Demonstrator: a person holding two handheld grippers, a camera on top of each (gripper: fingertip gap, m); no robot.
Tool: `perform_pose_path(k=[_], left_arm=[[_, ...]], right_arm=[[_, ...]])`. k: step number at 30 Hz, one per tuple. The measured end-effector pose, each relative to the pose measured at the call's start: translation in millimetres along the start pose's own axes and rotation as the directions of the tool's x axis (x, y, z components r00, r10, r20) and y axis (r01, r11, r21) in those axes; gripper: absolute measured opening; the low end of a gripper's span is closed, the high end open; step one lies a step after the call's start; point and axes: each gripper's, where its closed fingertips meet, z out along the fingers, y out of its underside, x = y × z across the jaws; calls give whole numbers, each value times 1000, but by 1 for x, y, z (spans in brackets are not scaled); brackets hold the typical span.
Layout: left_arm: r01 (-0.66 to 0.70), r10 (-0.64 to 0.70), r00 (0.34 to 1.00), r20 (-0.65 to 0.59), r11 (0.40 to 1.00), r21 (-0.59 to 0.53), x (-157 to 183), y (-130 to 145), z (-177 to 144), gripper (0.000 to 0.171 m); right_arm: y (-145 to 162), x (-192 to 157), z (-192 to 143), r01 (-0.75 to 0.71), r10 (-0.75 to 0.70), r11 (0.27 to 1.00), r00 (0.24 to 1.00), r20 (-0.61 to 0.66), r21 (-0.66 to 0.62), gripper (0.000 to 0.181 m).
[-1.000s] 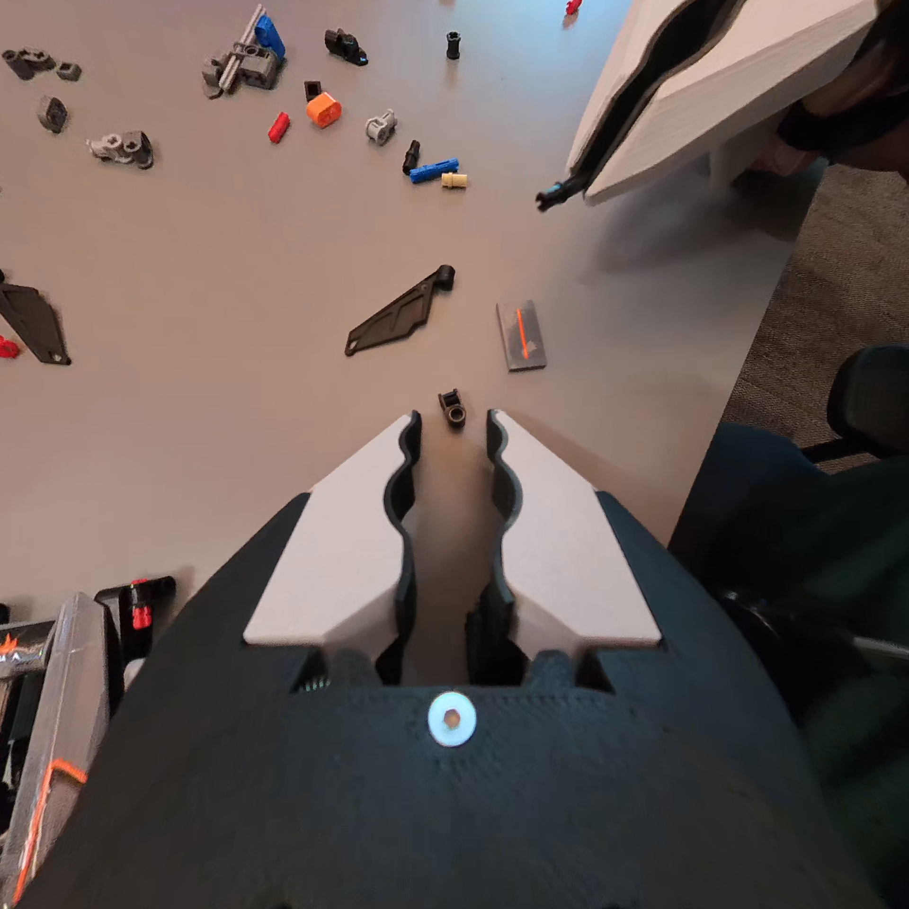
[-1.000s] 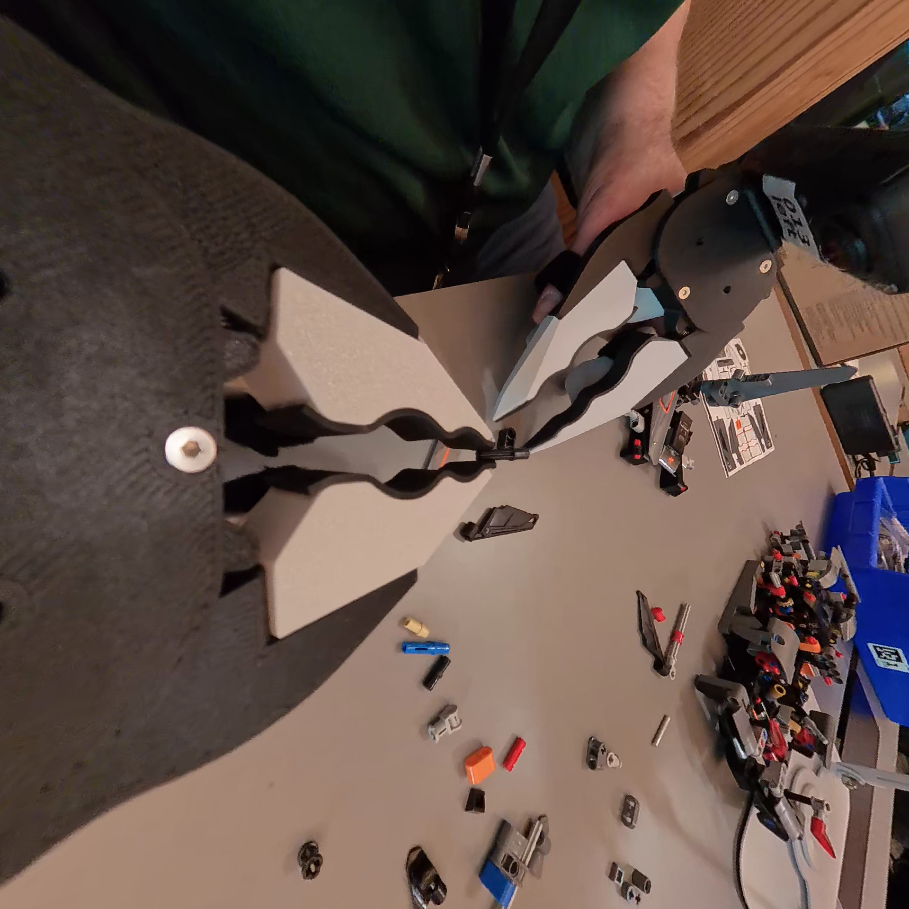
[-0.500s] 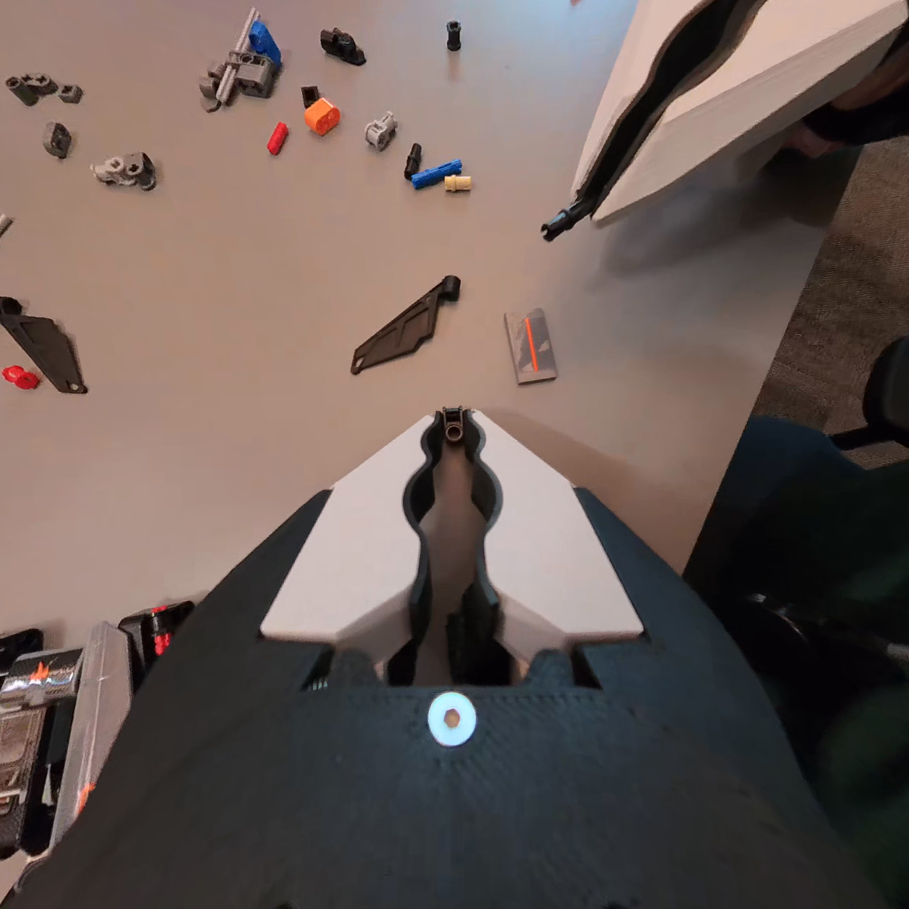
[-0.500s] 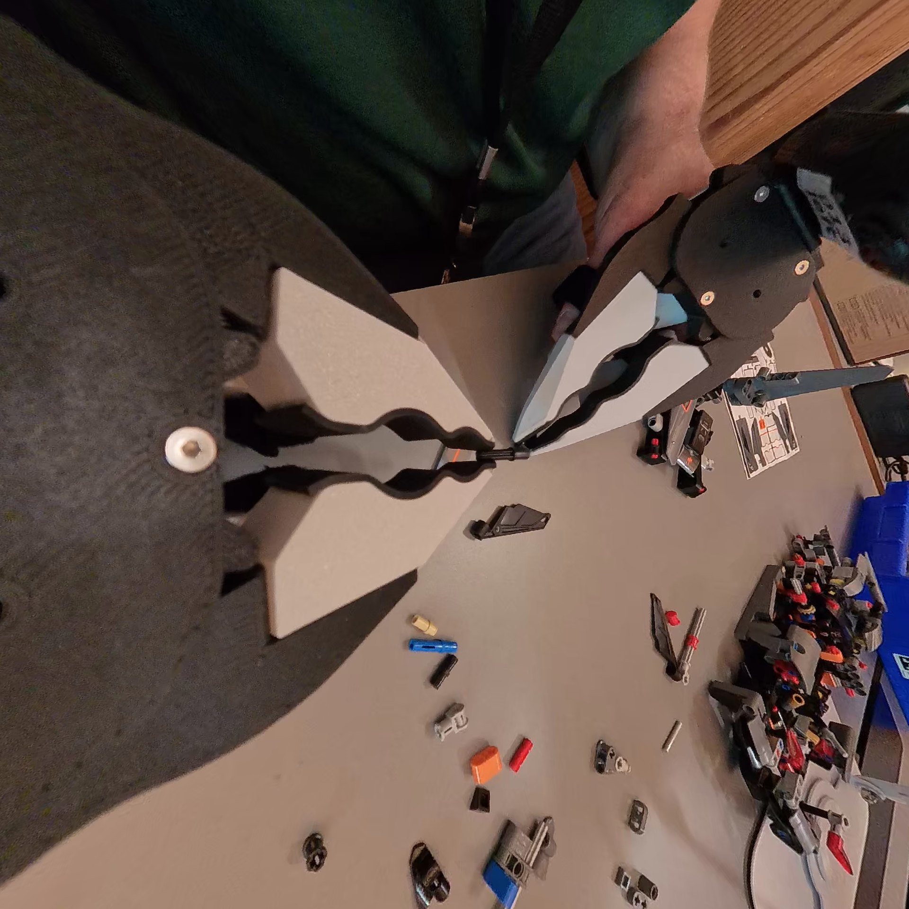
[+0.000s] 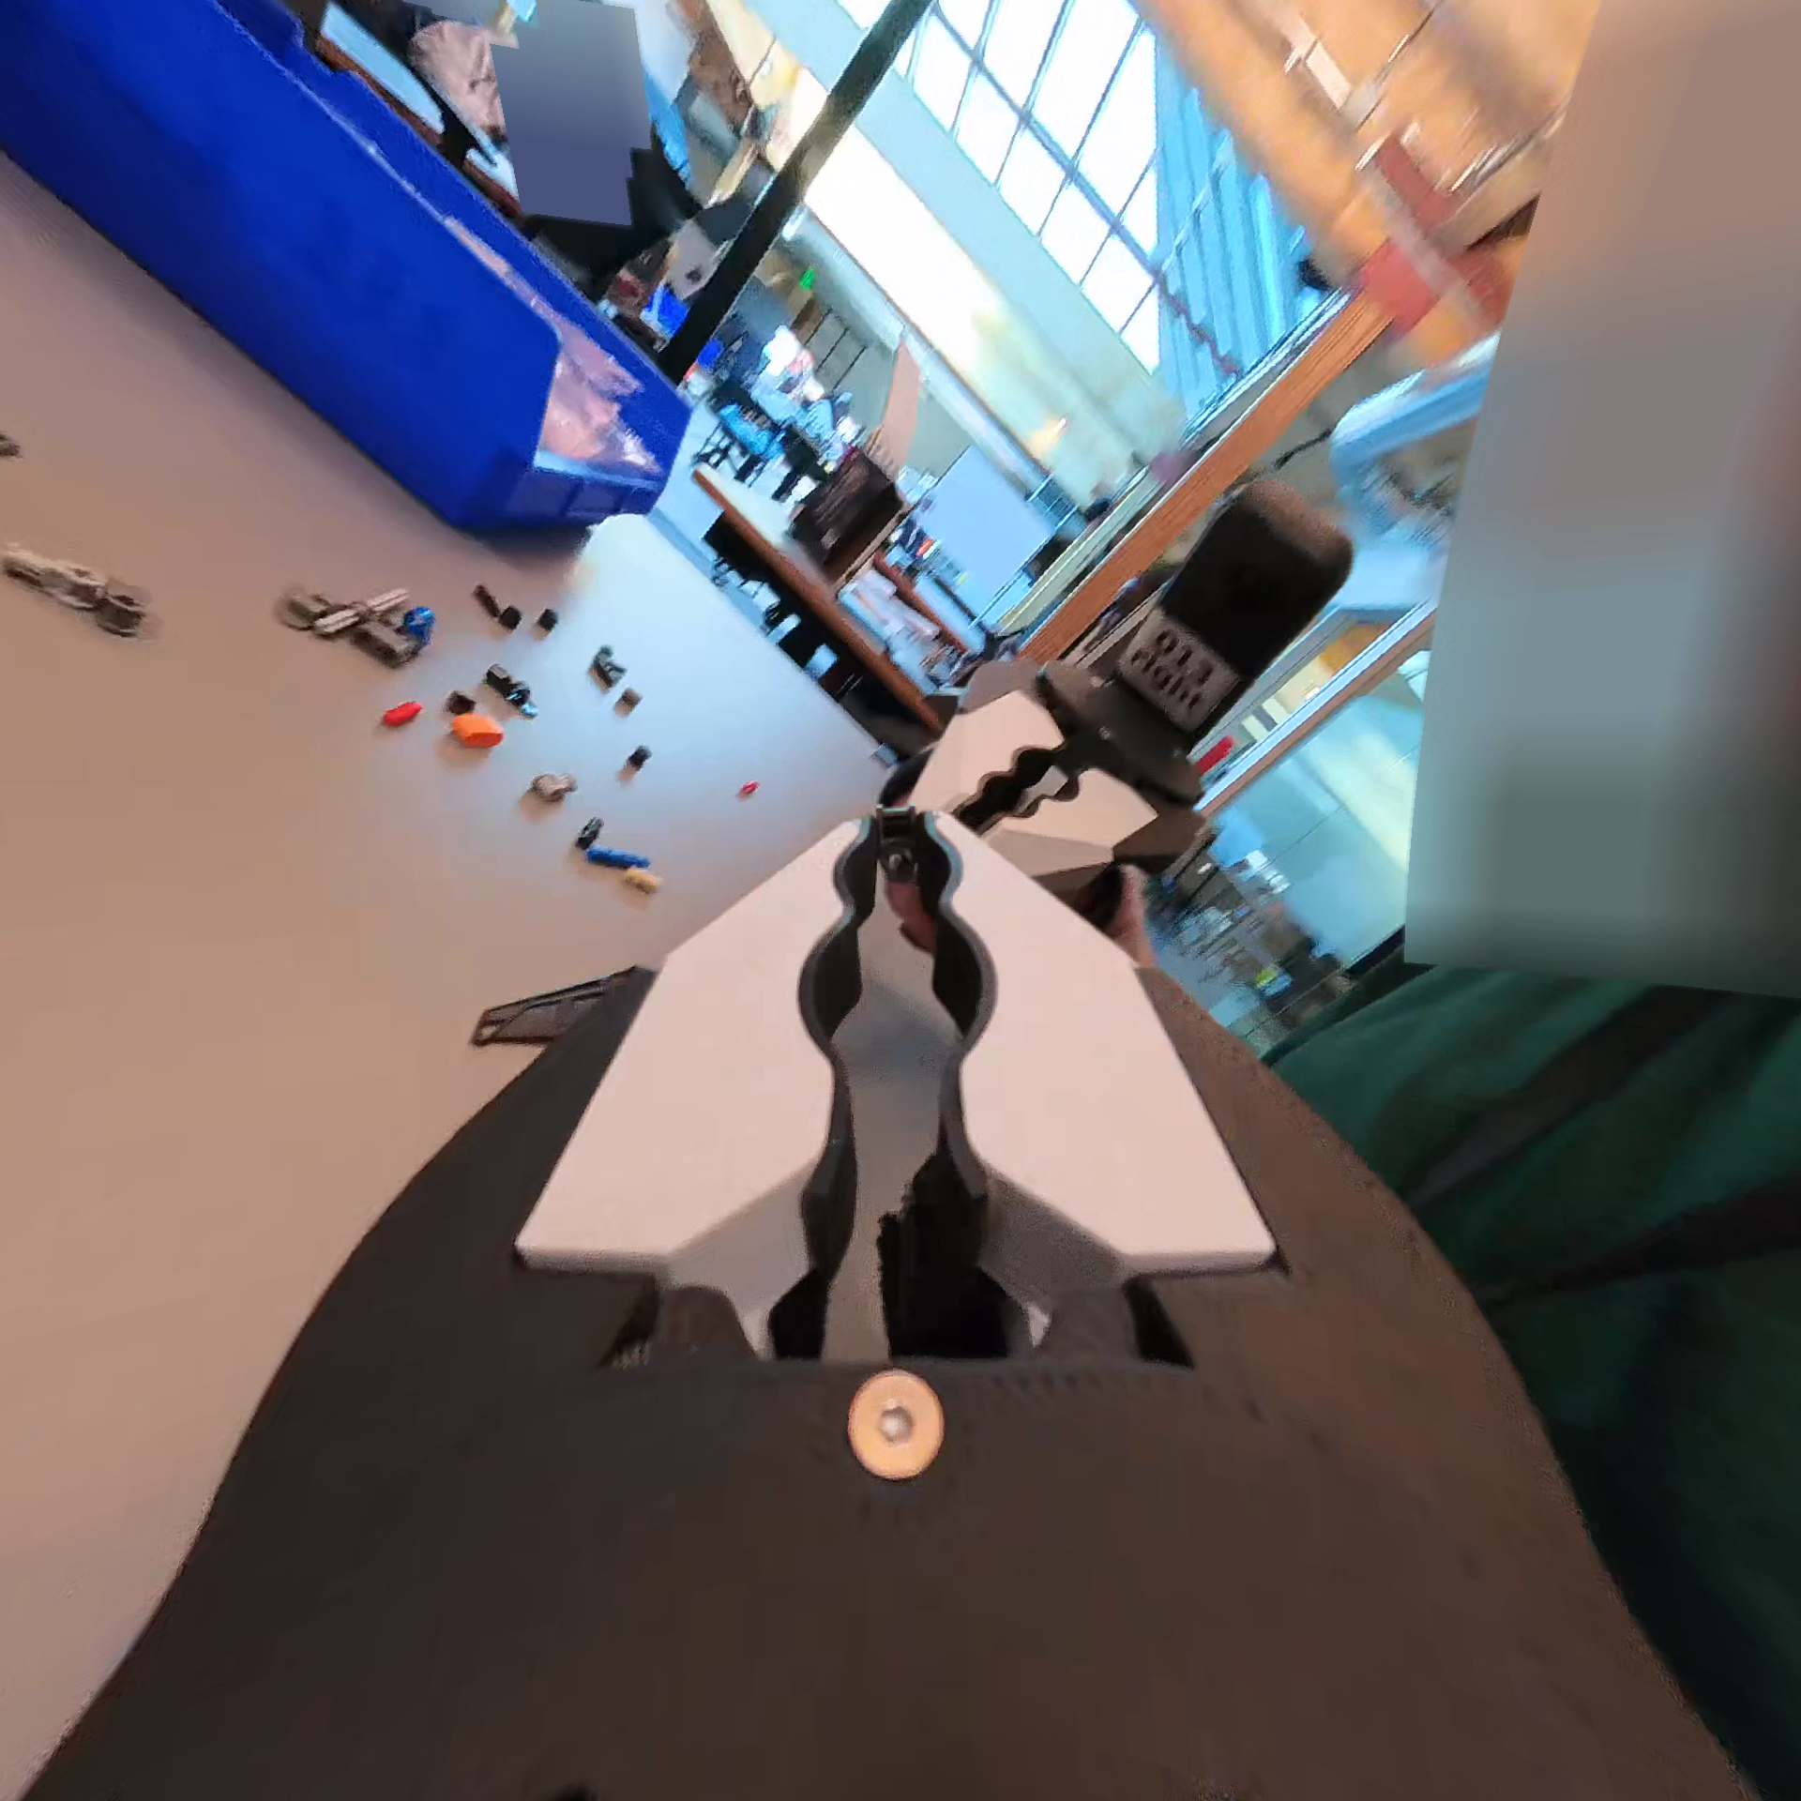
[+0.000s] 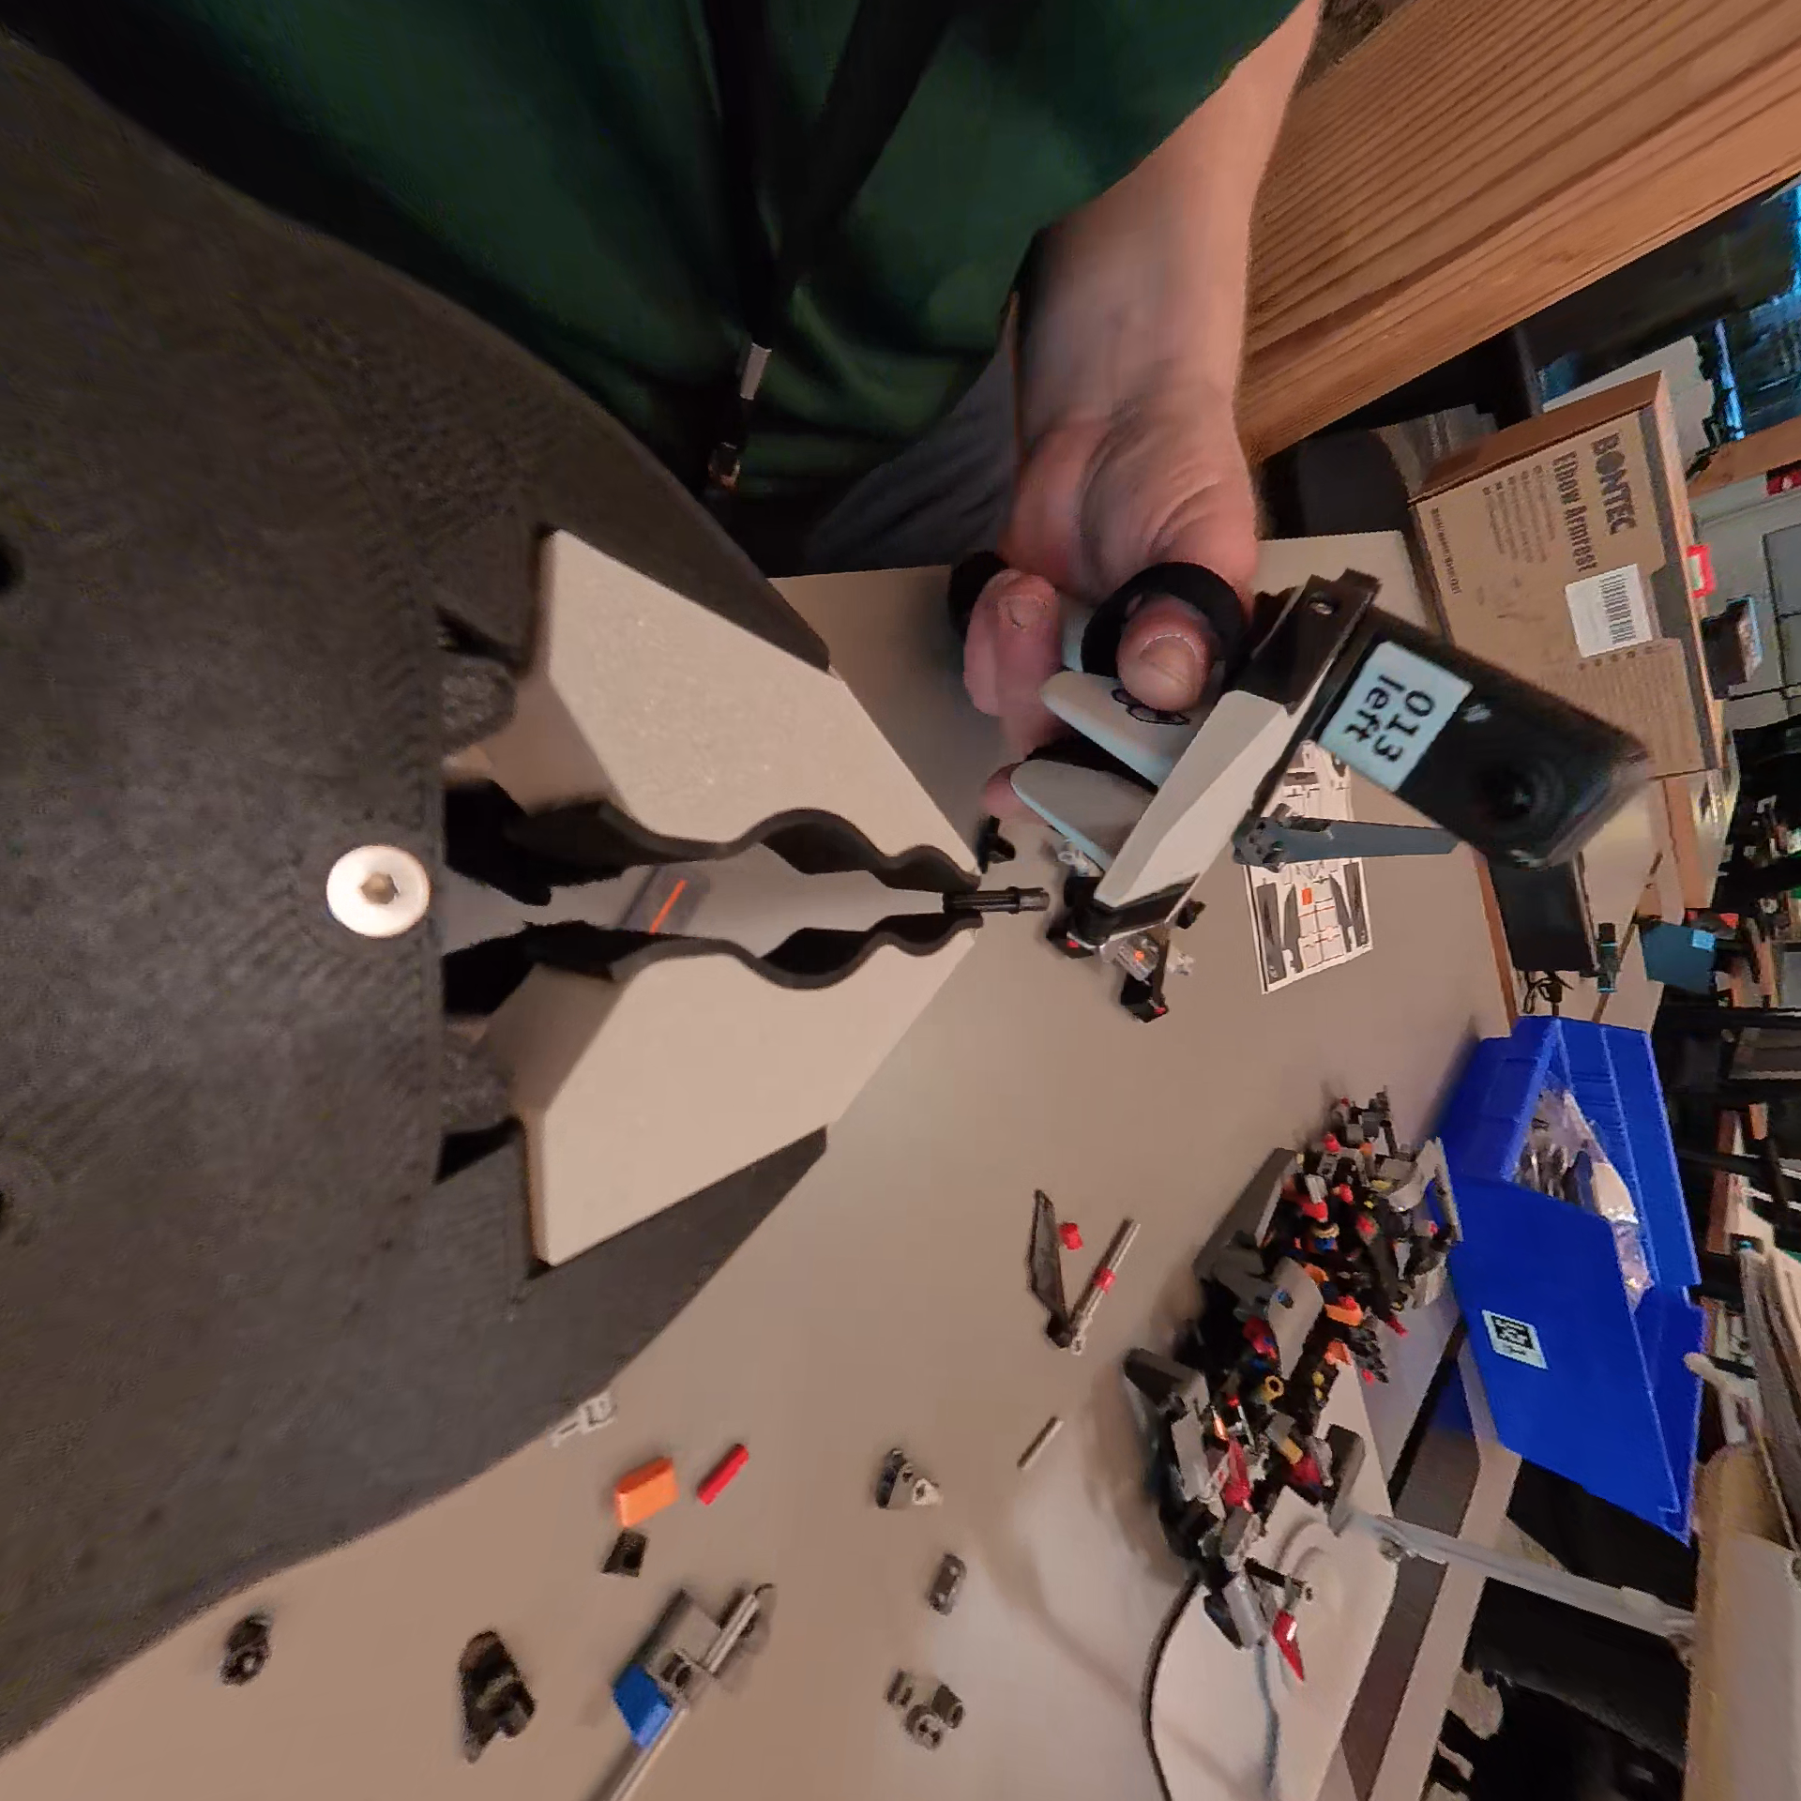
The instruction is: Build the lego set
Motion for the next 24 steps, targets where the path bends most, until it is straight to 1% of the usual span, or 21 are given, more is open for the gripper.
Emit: perform_pose_path(k=[5, 10, 24], left_arm=[[141, -126, 984, -128, 983, 119, 7, -17, -5, 5], [224, -191, 962, -194, 961, 161, 7, -22, -6, 6], [218, -188, 966, -177, 961, 172, 3, -23, 0, 5]], right_arm=[[-9, 0, 6, 2, -2, 1000, 1000, 8, 16, 2], [-18, 2, 7, -6, 6, 999, 1000, 5, 47, 1], [-22, 7, 8, 2, -2, 998, 1000, -6, 65, 2]])
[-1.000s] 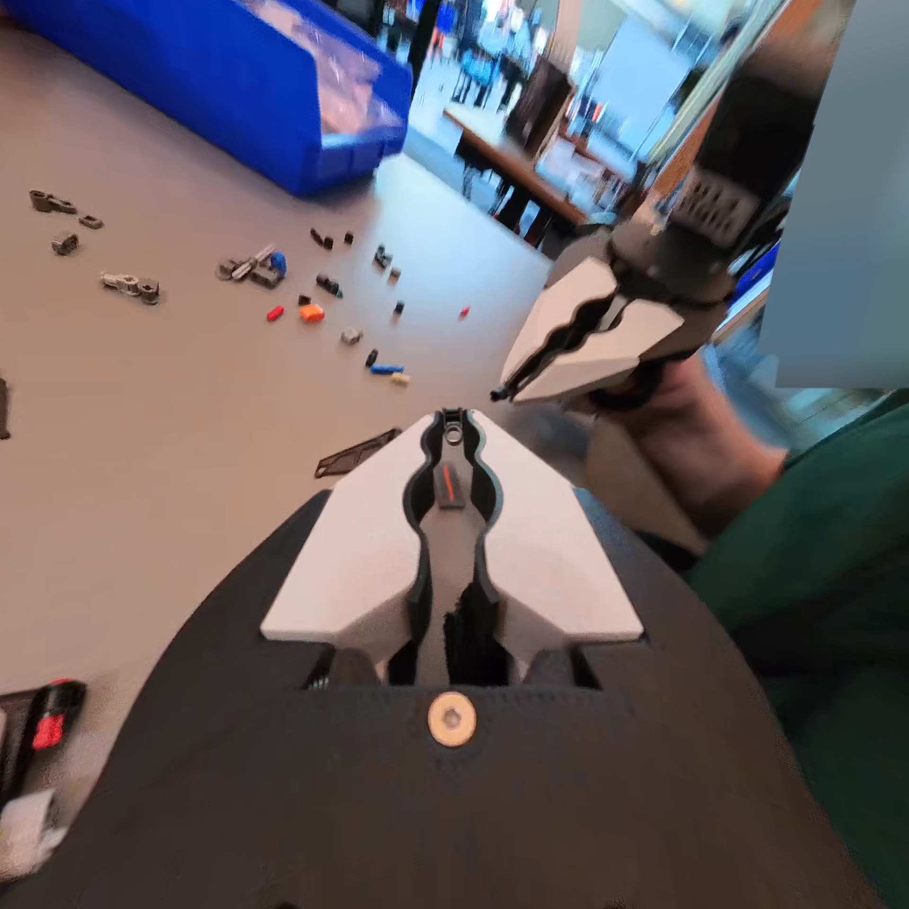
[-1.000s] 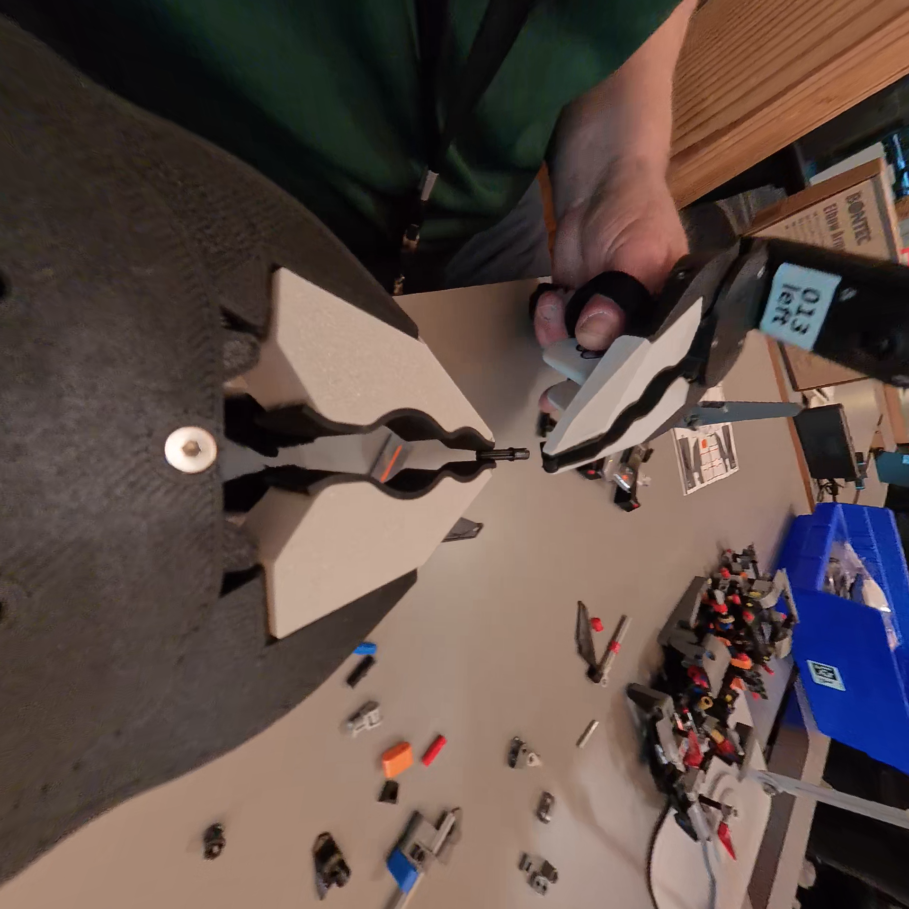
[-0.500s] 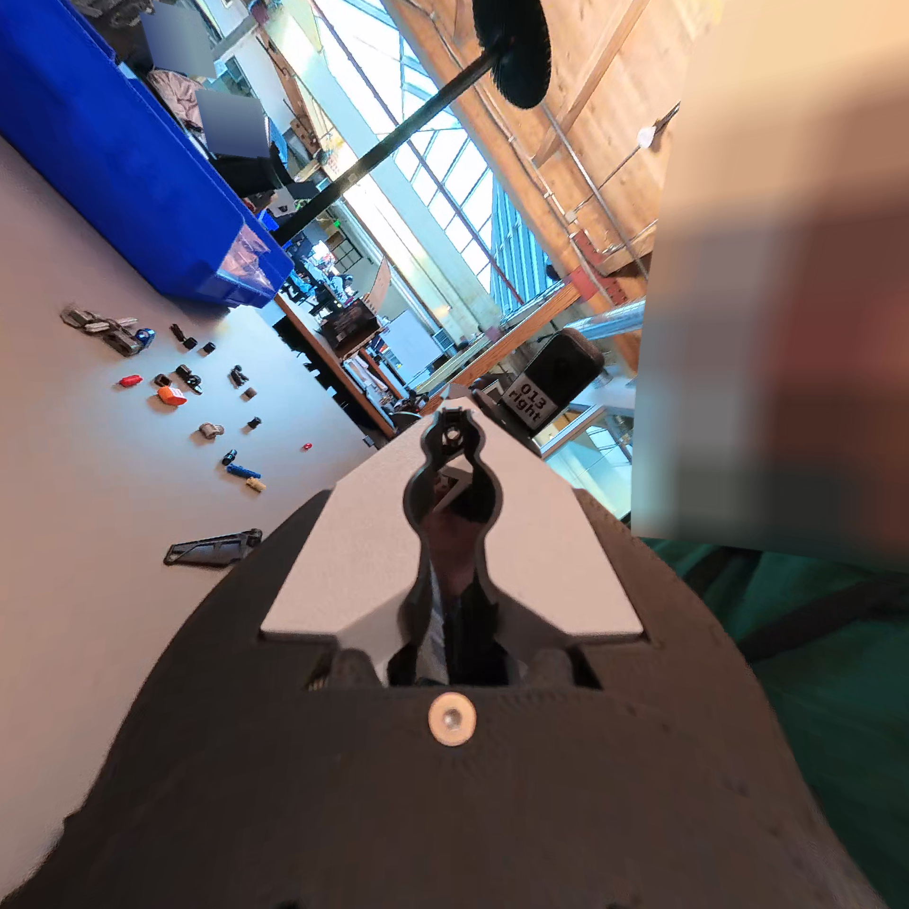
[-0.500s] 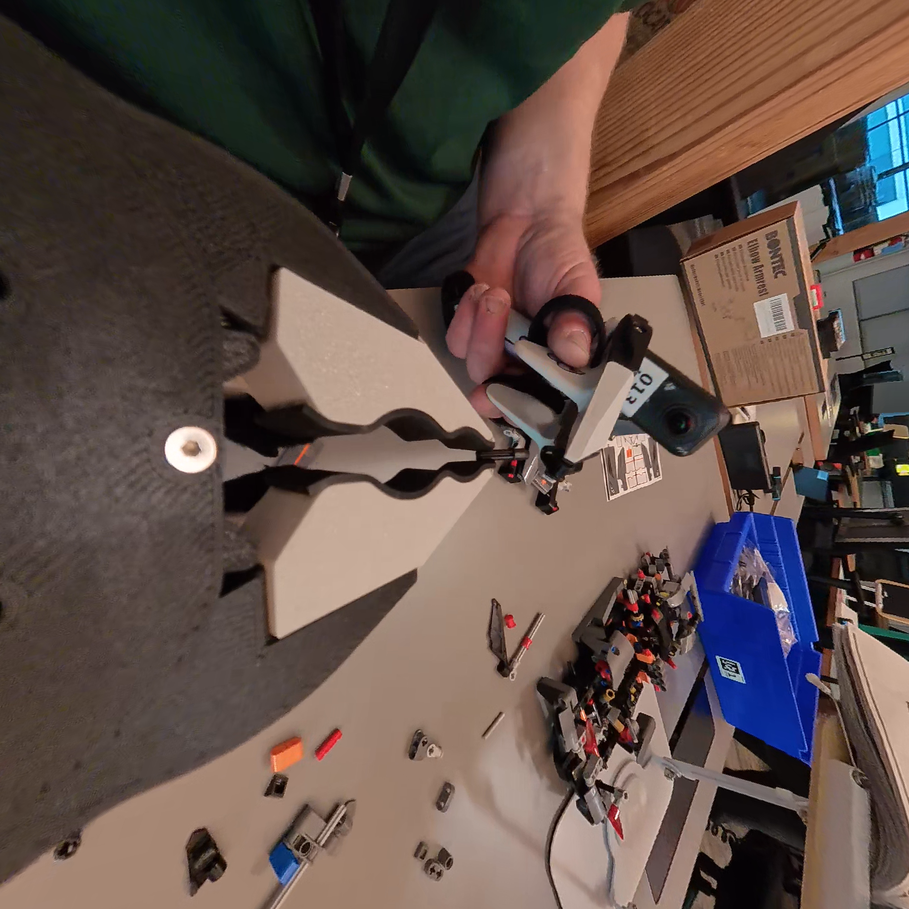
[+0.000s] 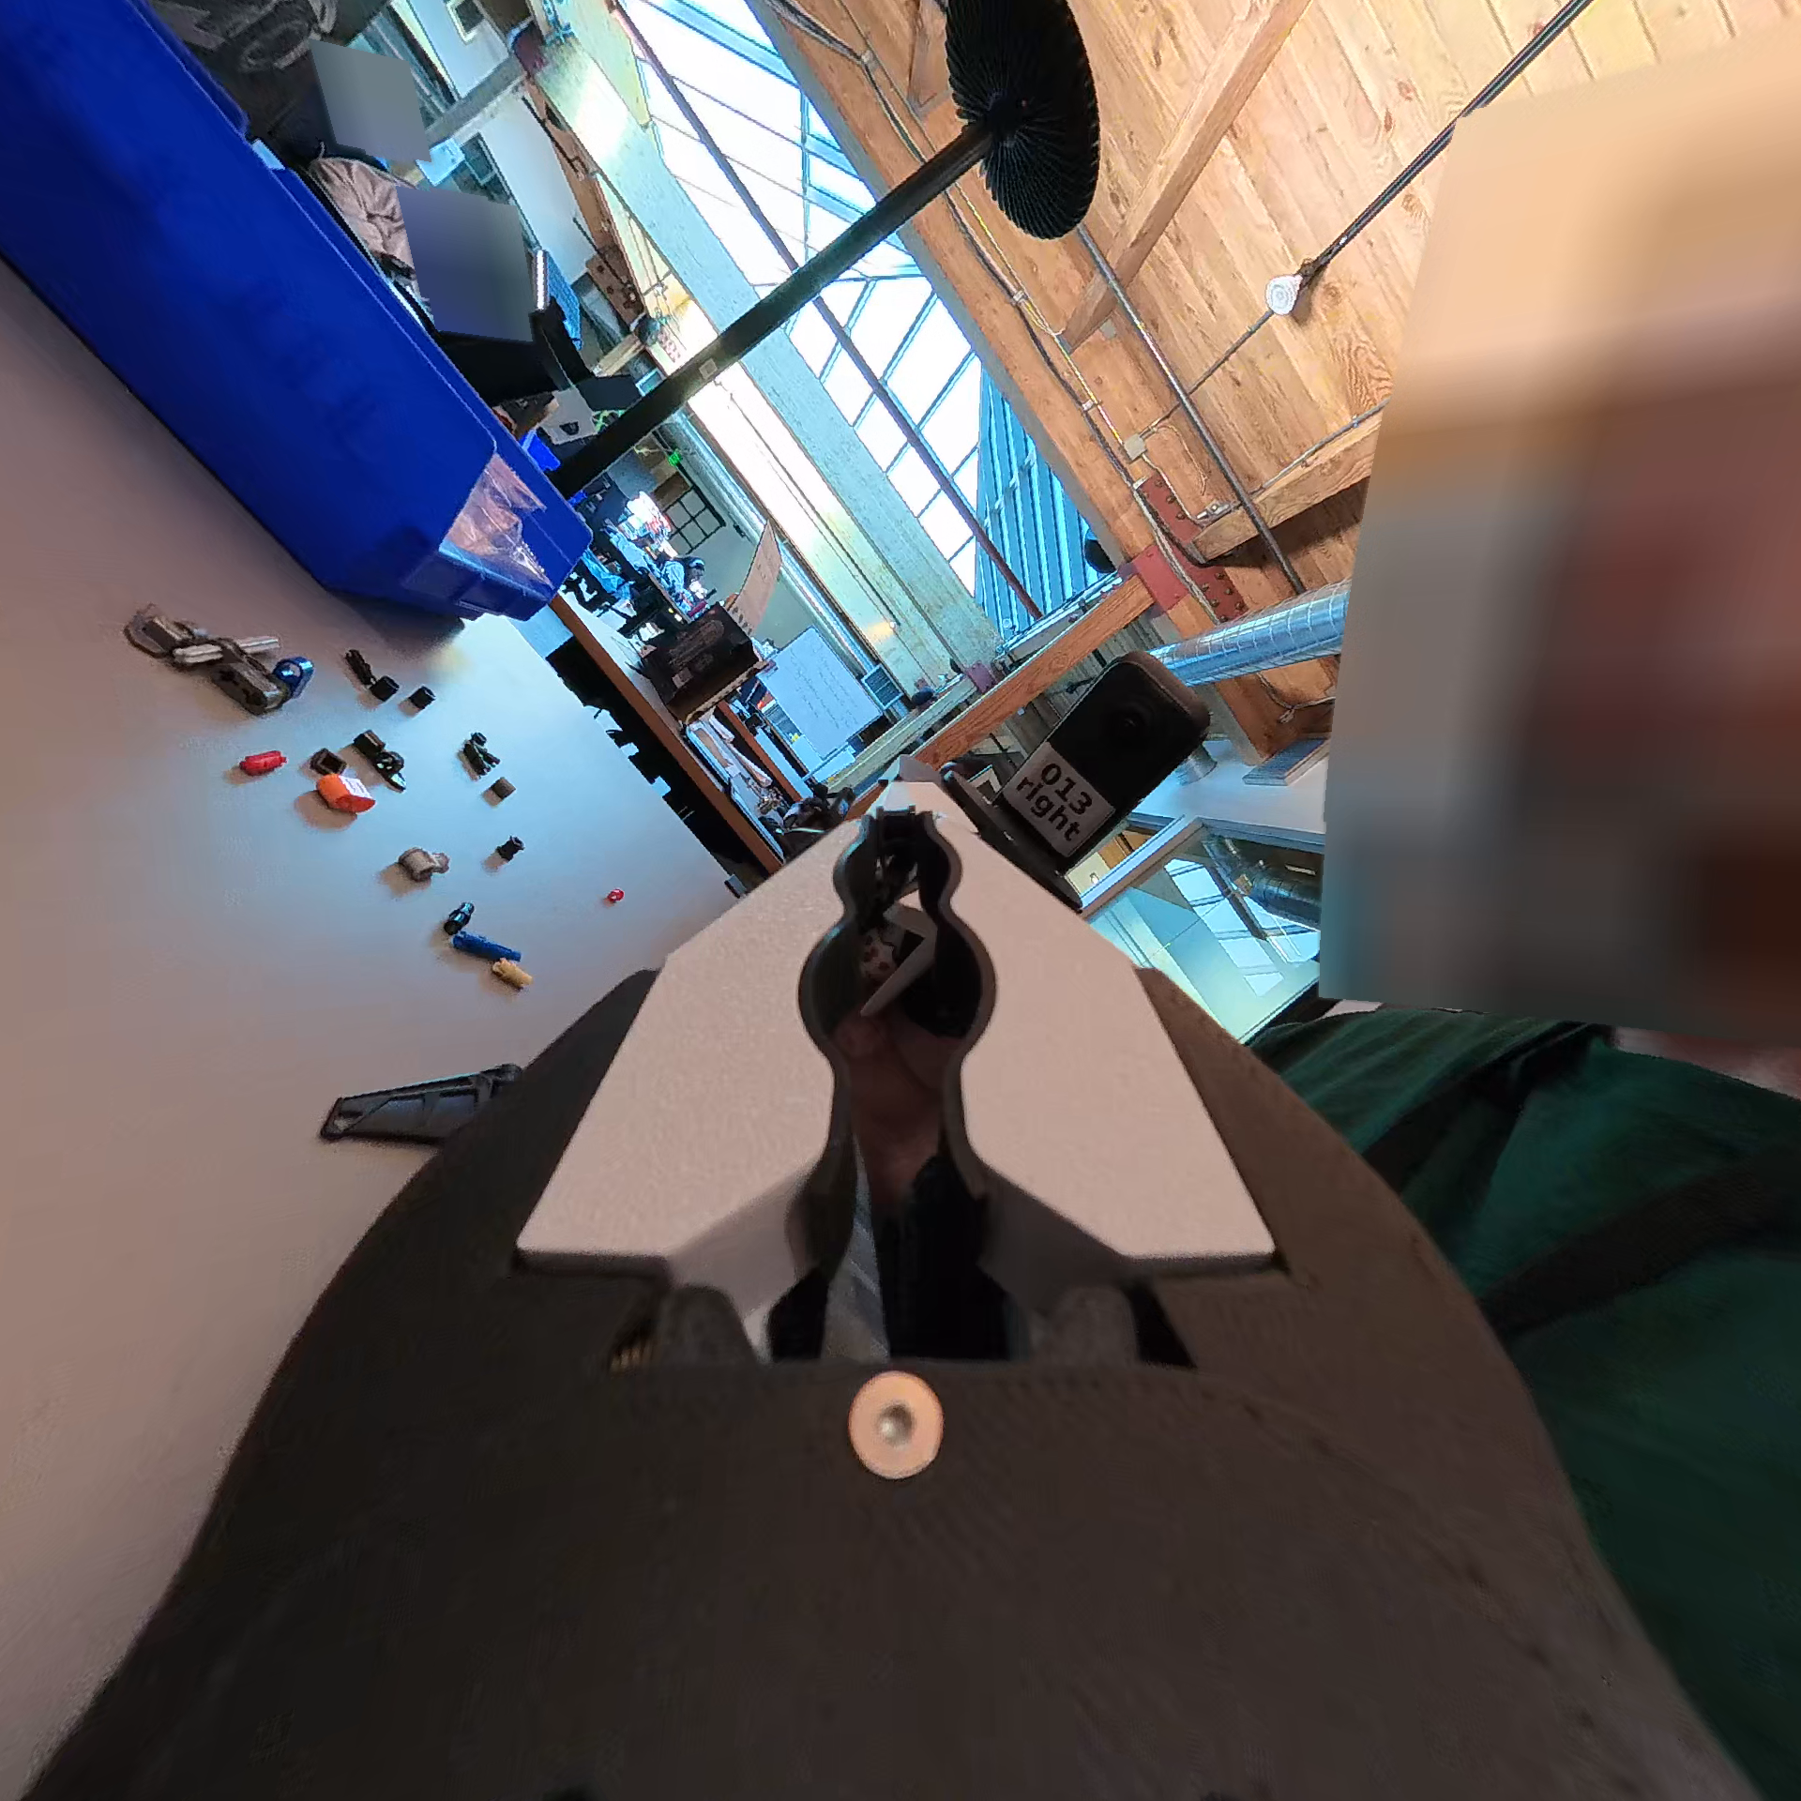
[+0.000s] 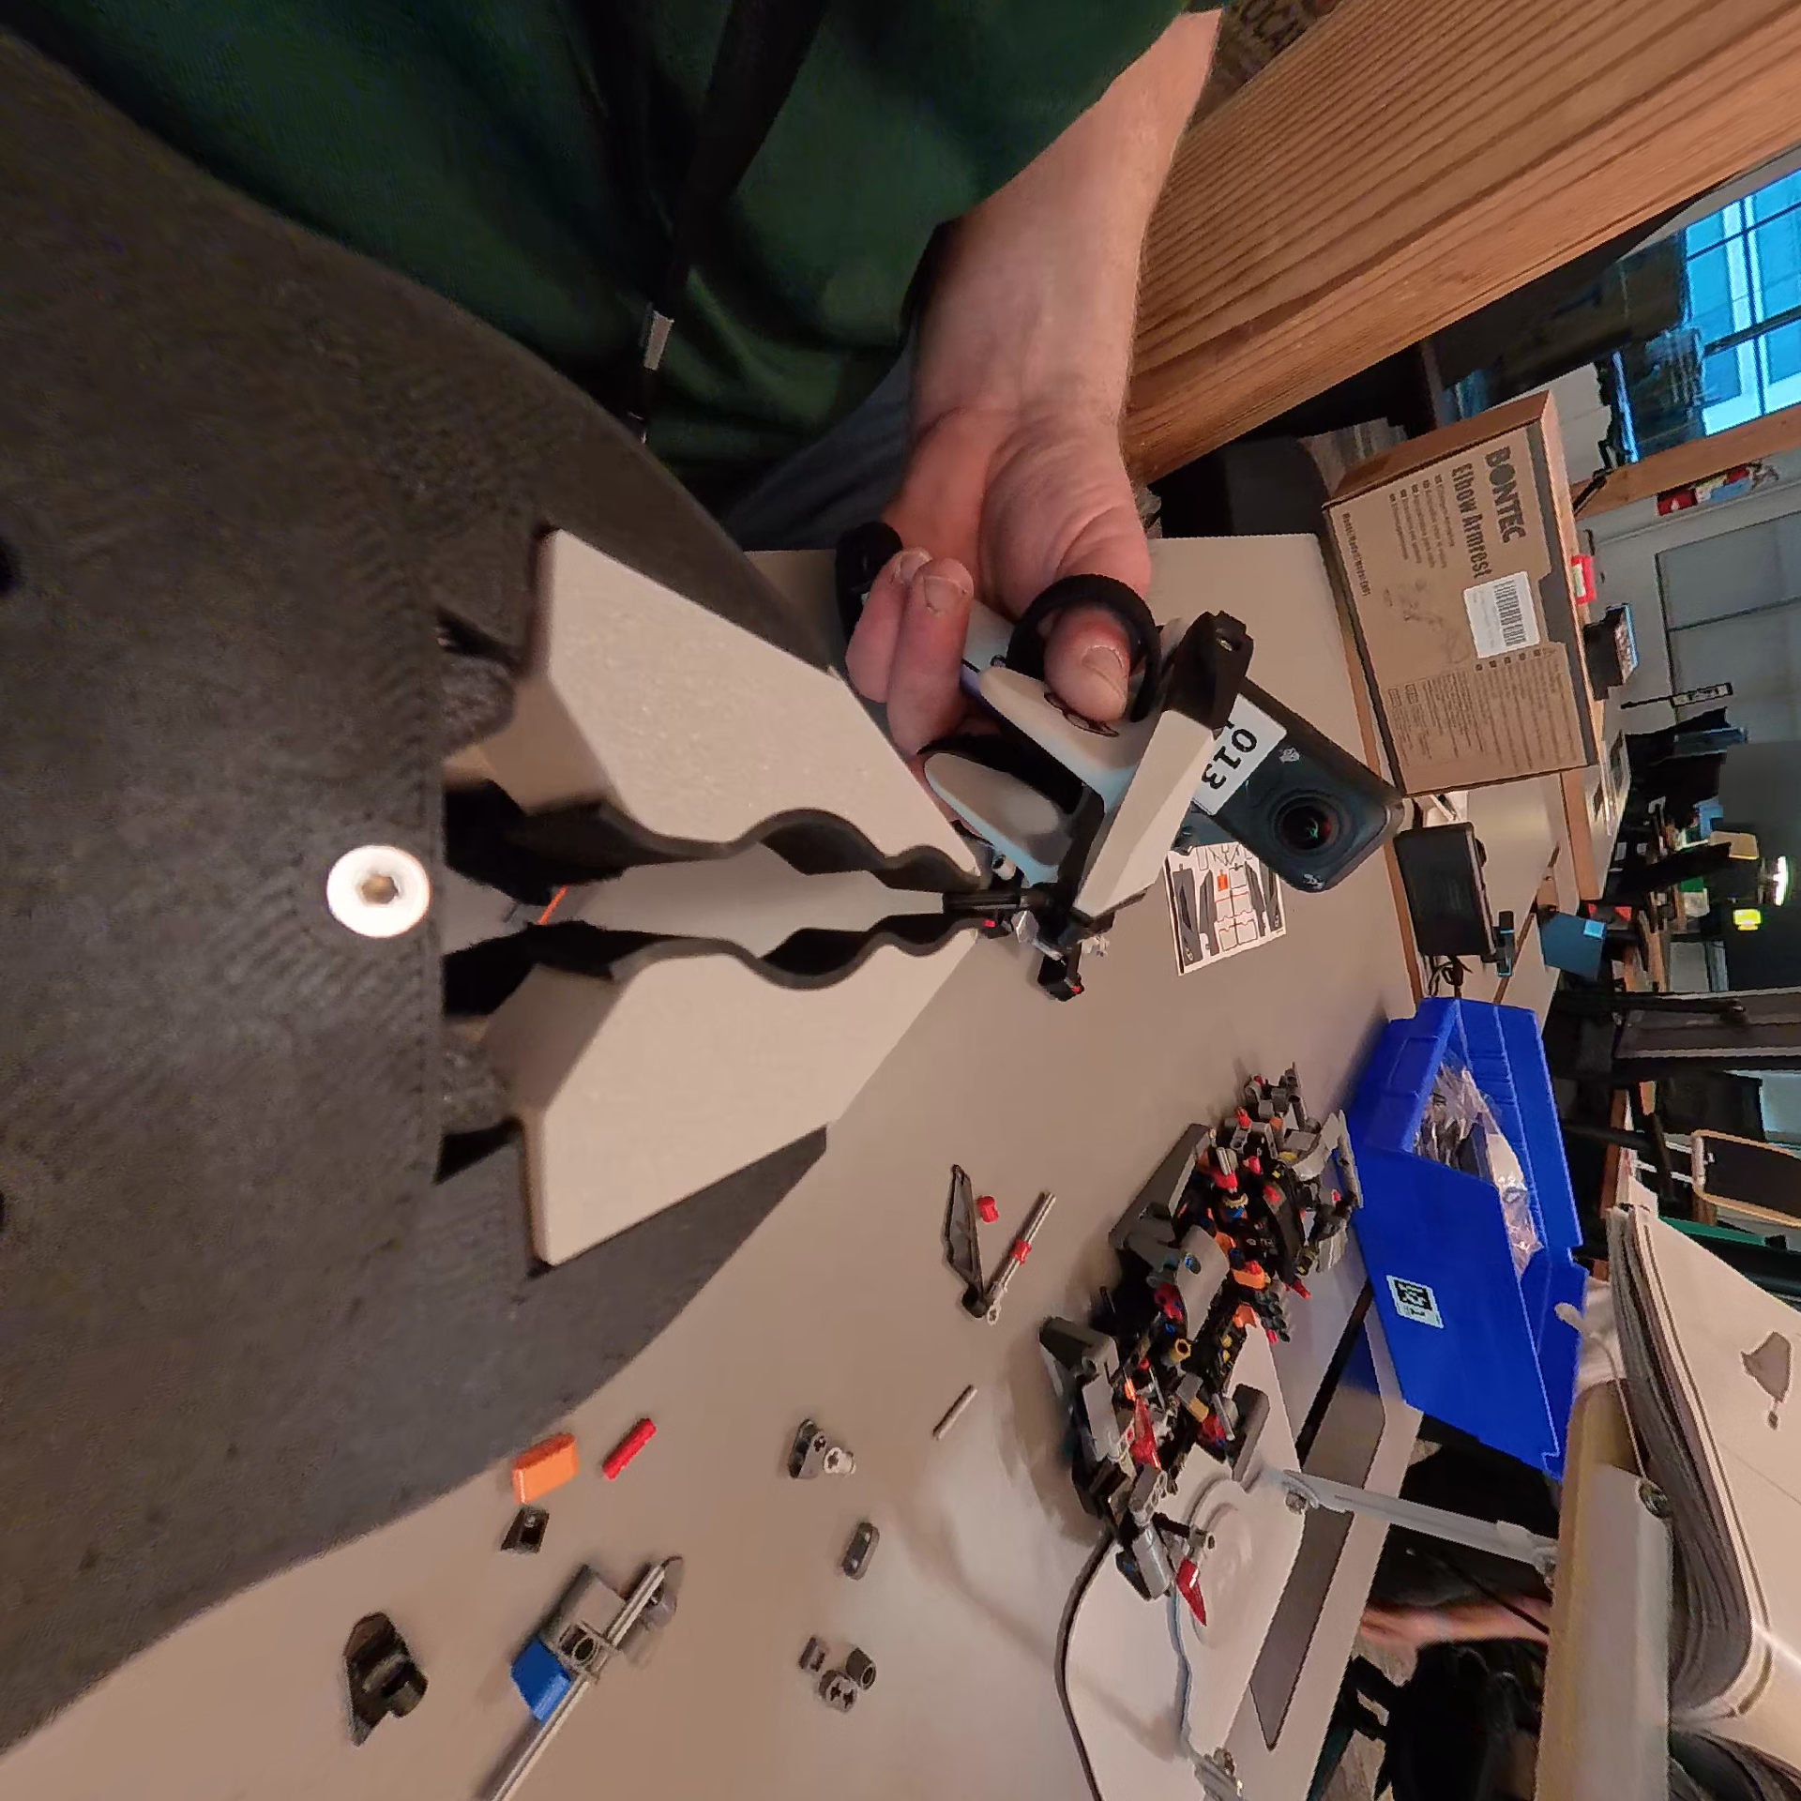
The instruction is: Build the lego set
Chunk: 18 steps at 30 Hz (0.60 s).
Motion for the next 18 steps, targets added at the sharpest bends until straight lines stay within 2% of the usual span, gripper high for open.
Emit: perform_pose_path(k=[11, 18], left_arm=[[-9, 9, 1000, 9, 1000, 22, 0, -4, -1, 5], [-72, 71, 996, 60, 997, 22, -3, -7, -1, 5]], right_arm=[[-2, 2, 3, 67, -68, 997, 996, -48, -26, 1], [-2, 5, 6, 122, -126, 991, 988, -93, -49, 1]])
